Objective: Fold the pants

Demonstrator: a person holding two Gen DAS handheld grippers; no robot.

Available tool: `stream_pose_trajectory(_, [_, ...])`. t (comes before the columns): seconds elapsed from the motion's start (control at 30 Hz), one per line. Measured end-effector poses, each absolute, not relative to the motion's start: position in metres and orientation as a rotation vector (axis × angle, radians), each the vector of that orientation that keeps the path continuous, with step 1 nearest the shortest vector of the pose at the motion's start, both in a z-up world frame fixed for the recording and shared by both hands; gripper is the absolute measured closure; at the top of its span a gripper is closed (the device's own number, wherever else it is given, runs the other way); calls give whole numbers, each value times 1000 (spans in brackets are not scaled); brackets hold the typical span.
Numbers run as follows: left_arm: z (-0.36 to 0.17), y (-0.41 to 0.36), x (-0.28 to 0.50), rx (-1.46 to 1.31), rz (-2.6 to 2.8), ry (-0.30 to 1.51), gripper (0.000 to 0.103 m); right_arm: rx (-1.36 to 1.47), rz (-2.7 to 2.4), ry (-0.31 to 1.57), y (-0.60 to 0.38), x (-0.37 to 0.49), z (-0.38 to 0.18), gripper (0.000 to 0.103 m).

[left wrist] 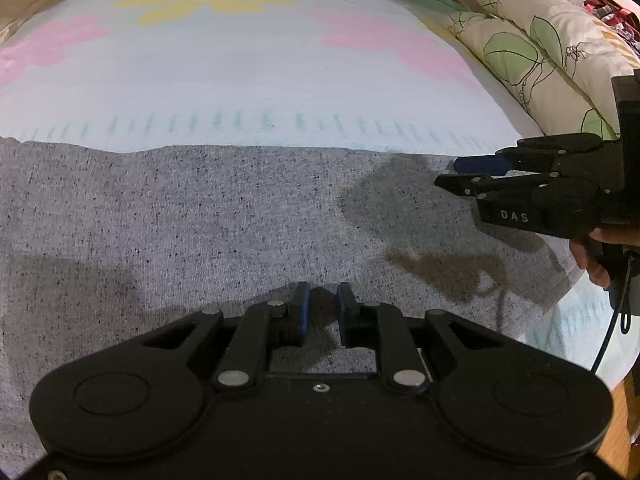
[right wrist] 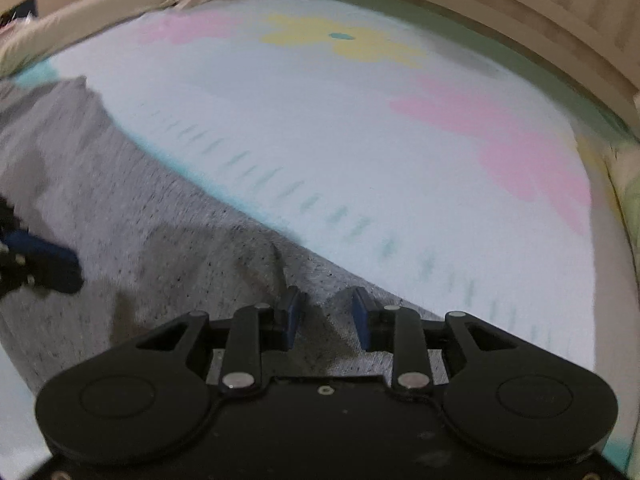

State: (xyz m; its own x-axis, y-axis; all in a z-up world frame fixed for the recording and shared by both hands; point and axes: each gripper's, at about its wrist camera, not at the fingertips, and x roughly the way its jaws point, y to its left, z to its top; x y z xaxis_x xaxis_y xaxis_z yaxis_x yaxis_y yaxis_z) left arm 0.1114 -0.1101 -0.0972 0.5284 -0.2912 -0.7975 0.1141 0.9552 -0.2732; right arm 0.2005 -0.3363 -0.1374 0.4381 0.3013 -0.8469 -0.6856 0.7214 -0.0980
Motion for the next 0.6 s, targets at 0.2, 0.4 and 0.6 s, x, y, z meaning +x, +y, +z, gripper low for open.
stream_pose_trajectory(0.2, [-97, -110, 111, -199, -245, 984, 79, -439, 586, 905, -332, 204, -137, 103])
stream_pose_trajectory(0.4, [-95, -106, 109, -208, -251, 990, 79, -229, 369, 883, -367, 220, -135, 97])
stream_pose_trajectory(0.6, [-83, -116, 123, -244, -293, 958, 81, -132, 440, 935, -398, 171, -132, 96])
